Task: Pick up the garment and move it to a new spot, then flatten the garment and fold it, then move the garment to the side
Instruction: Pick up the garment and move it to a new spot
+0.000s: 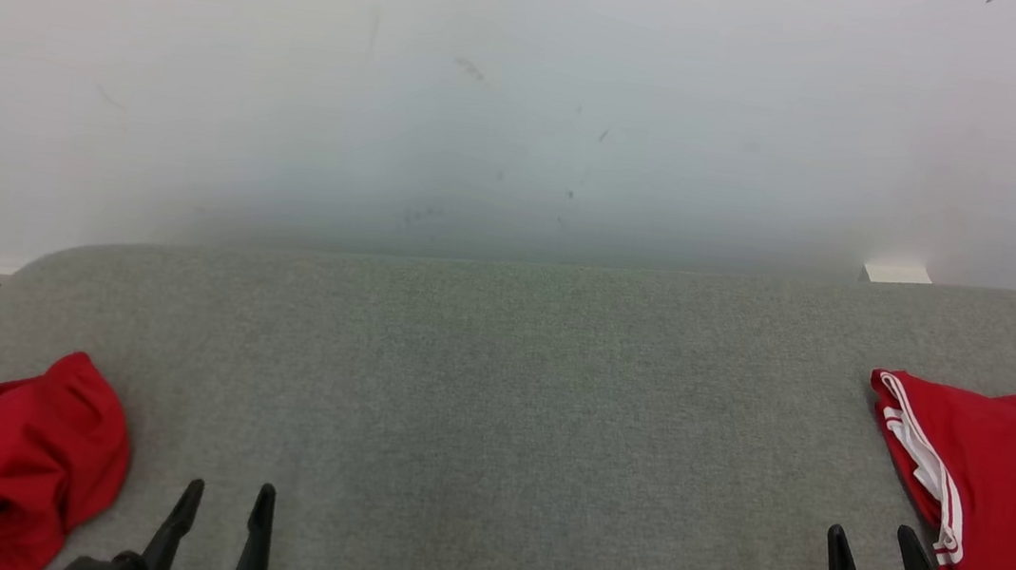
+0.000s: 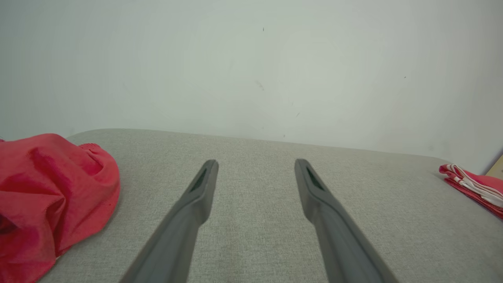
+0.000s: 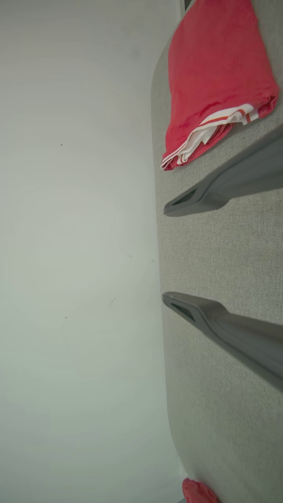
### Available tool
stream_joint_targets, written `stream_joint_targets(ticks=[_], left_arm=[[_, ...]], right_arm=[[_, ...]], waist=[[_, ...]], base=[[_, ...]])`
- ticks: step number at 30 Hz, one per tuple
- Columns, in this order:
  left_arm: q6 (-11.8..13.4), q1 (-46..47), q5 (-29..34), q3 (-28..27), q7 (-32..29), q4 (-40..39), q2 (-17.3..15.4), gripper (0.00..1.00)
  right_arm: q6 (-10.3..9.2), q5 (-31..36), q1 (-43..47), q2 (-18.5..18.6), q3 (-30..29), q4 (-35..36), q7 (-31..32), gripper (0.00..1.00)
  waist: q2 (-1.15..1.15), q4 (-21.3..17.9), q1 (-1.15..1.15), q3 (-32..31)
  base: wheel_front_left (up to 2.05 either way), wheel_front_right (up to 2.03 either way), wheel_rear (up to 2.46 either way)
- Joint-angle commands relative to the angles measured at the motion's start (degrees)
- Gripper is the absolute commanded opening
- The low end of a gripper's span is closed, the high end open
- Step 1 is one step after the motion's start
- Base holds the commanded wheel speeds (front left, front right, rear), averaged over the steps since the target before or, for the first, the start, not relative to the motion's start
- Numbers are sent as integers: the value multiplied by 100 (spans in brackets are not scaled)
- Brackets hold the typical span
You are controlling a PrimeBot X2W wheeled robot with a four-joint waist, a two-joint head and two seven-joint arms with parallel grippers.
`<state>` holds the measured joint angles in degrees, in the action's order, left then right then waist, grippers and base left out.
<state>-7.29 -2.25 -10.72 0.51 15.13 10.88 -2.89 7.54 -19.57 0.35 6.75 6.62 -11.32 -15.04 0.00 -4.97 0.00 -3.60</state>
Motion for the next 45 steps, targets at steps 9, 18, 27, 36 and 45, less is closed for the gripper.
stream_joint_targets(ticks=[9, 18, 27, 36, 45], left_arm=[[-17, 97, 63, 7, -1, 45, -14, 100], [-5, 163, 196, -131, -1, 68, -13, 100], [4, 232, 234, -286, -1, 169, -31, 100], [15, 283, 211, -425, -1, 310, -29, 100], [-3, 481, 108, -505, -1, 428, -83, 100]], right_arm=[[-12, -13, 84, -15, -27, -48, -15, 100], [-12, -85, 96, -84, 181, -99, -14, 100], [-12, -134, -54, -183, 314, -160, -14, 100], [-13, -165, -242, -219, 544, -297, -15, 100], [-13, -206, -379, -239, 659, -377, -14, 100]], waist=[[0, 246, 0, 0], [0, 999, 0, 0], [0, 1830, 0, 61], [0, 2469, 0, 91], [0, 2517, 0, 139]], base=[[0, 0, 0], [0, 0, 0], [0, 0, 0], [0, 0, 0], [0, 0, 0]])
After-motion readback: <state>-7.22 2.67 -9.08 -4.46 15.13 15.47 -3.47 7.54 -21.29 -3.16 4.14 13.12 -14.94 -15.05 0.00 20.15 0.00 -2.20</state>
